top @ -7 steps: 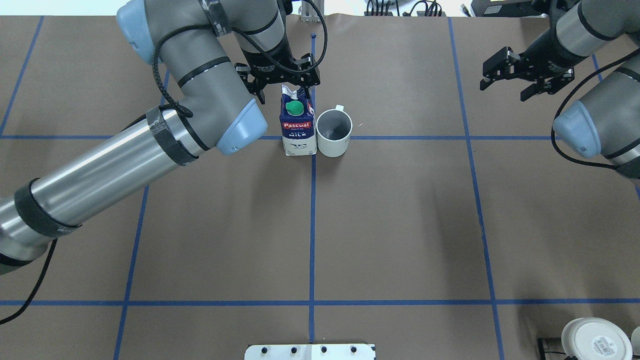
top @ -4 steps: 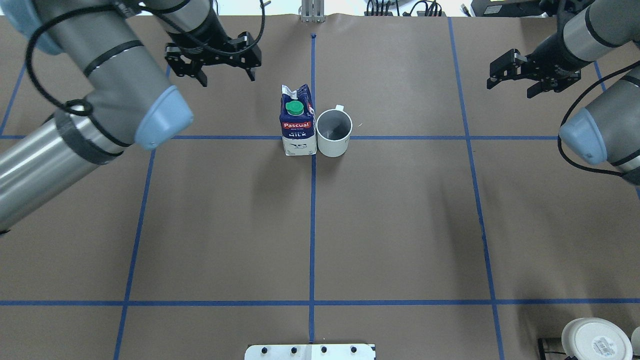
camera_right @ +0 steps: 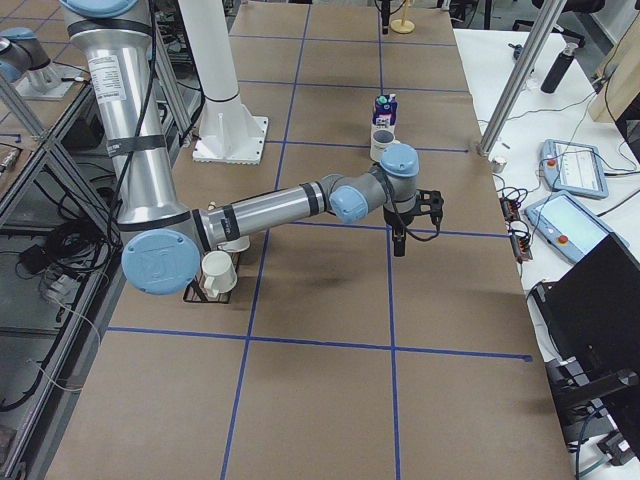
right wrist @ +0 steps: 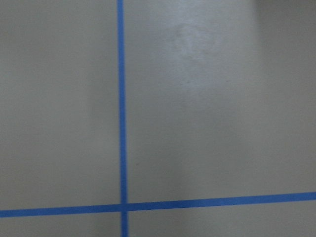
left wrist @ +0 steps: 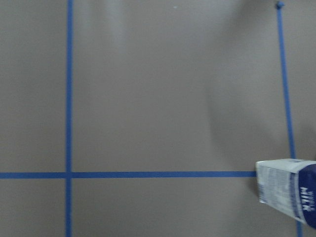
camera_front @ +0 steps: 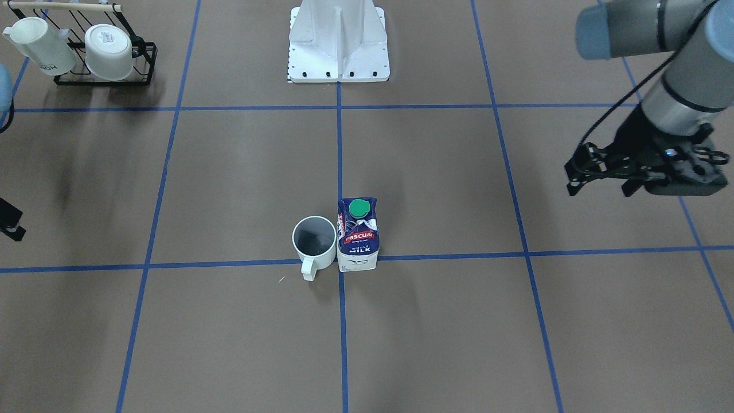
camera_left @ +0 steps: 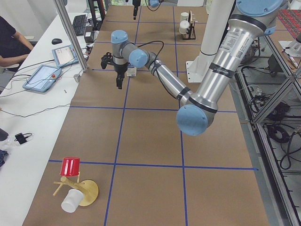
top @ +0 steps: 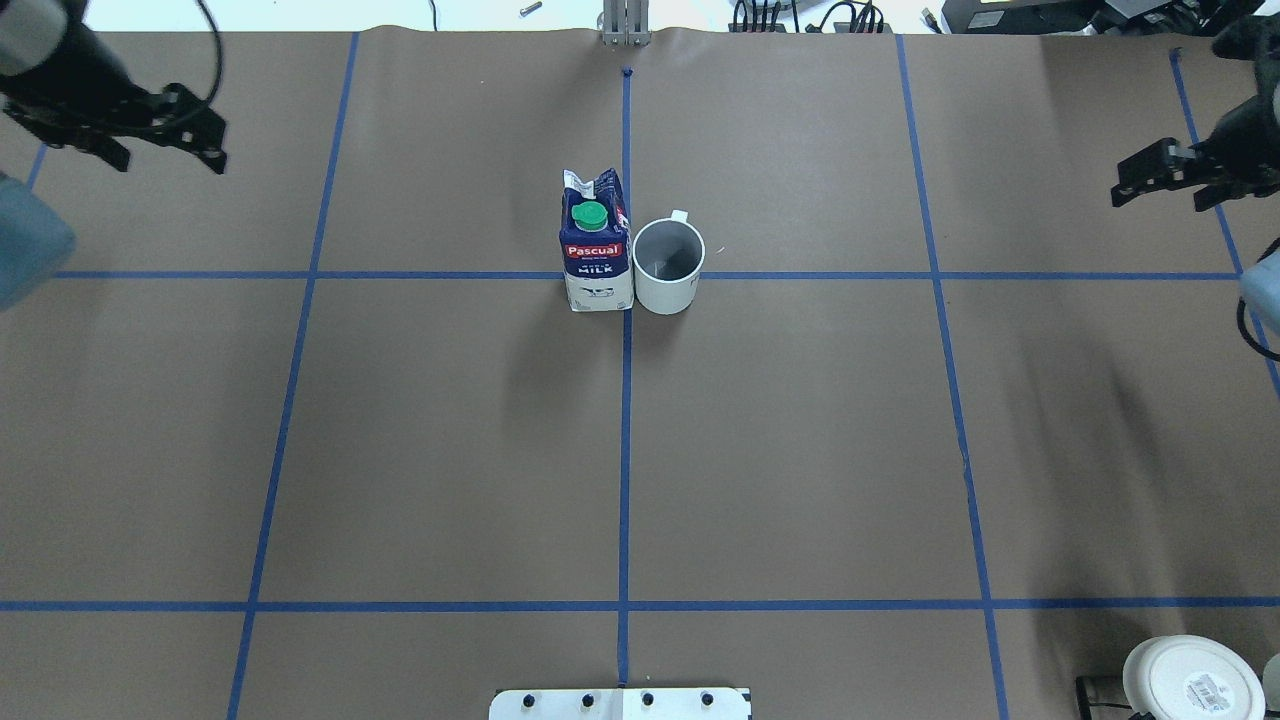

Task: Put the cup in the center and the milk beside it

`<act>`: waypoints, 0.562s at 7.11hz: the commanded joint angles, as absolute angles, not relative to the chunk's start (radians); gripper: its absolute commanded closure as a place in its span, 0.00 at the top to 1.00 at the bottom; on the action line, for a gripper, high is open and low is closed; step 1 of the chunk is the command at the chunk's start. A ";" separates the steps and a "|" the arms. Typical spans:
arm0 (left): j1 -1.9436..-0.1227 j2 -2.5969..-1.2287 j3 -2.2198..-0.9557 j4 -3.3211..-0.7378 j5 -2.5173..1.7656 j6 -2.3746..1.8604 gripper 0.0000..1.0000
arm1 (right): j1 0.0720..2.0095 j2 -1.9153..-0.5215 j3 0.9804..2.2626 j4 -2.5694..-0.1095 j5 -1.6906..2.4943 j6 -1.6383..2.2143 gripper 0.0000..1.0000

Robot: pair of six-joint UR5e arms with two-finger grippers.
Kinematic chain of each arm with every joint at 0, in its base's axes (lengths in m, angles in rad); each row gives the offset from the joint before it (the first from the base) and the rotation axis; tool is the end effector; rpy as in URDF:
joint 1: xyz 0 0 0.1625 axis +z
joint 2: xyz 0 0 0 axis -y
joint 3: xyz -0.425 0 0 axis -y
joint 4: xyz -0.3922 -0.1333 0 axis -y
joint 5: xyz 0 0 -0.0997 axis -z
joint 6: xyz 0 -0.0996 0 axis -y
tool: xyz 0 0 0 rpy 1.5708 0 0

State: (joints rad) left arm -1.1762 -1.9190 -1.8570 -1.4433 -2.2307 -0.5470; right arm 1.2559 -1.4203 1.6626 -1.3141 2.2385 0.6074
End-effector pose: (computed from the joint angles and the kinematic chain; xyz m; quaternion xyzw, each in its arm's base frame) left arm 0.1587 -0.5690 0.3499 0.0691 0.3871 0.0113 0.9194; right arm -0.1083 -0.5636 0.5096 0.0676 -0.3882 0.0534 0.9176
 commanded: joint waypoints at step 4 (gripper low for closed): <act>-1.529 -1.687 -1.642 -1.460 -2.284 0.038 0.98 | 1.480 -1.574 1.600 -1.305 2.382 0.514 1.00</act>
State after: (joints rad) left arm -1.4957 -1.6963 -1.6964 -1.4531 -2.2871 0.0051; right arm 1.4576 -1.5439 1.6011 -1.3107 2.3759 0.5159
